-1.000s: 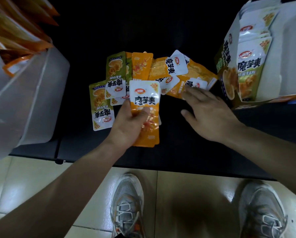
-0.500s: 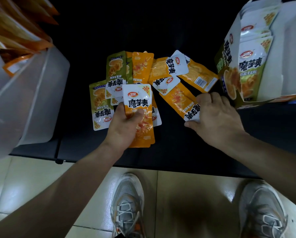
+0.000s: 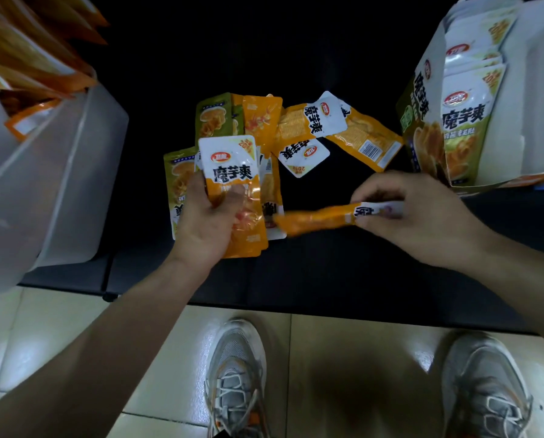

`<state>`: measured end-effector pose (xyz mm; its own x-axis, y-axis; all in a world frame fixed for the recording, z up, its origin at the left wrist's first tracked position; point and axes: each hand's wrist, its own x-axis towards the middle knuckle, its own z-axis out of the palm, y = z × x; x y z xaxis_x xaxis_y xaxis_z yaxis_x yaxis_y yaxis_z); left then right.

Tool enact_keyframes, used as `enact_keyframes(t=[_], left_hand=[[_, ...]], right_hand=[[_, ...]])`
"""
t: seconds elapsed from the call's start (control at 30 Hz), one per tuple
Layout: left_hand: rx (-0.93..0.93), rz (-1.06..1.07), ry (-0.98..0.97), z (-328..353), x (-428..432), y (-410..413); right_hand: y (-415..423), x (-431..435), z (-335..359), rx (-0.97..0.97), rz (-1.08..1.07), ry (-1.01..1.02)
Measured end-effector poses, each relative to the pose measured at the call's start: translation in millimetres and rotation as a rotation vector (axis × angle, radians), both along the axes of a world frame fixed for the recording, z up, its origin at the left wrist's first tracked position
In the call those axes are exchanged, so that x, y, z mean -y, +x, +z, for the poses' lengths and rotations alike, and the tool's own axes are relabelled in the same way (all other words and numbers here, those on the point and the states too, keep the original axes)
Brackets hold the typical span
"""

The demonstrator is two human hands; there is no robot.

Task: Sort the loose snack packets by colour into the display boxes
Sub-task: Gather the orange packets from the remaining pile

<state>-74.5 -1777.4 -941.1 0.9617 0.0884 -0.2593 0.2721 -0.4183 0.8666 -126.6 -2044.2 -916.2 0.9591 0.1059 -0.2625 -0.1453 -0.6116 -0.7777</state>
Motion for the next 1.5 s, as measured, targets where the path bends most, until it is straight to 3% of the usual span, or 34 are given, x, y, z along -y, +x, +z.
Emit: enact_keyframes(t=[0.13, 0.27, 0.4, 0.5, 0.6, 0.67, 0.83, 1.0, 1.17, 1.27, 1.5], left_hand=[[0.000, -0.115, -0.005, 6, 4, -2], [-0.181, -0.307, -0.191, 11, 27, -22], [-0.204, -0.466, -0.157, 10, 38, -32], [-0.155, -0.325, -0.153, 8, 36, -26], [-0.111, -0.150, -0.112, 6, 26, -15], [-0.108, -0.060, -0.095, 4, 19, -10], [-0.135, 0.041, -0.098, -2, 14, -7], [-0.154, 0.005, -0.086, -3, 16, -12], [-0.157, -0.007, -0.099, -6, 19, -12], [-0.147, 0.009, -0.089, -8, 17, -11], [-0.110, 0.070, -0.106, -10, 12, -7]], right_hand=[[5, 1, 20, -0.044, 0.058, 0.141], [14, -24, 9, -0.014, -0.114, 0.185], [18, -42, -10, 0.113, -0.251, 0.094], [27, -36, -26, 0.252, -0.170, -0.187], [32, -23, -43, 0.017, 0.074, -0.496], [21, -20, -50, 0.063, 0.144, -0.614], [-5, -23, -52, 0.326, 0.072, -0.619], [0, -22, -54, 0.159, -0.036, -0.633], [0, -21, -42, -0.030, -0.159, -0.352], [-8, -25, -38, 0.164, -0.171, -0.310], [-27, -29, -38, 0.431, 0.094, -0.469]])
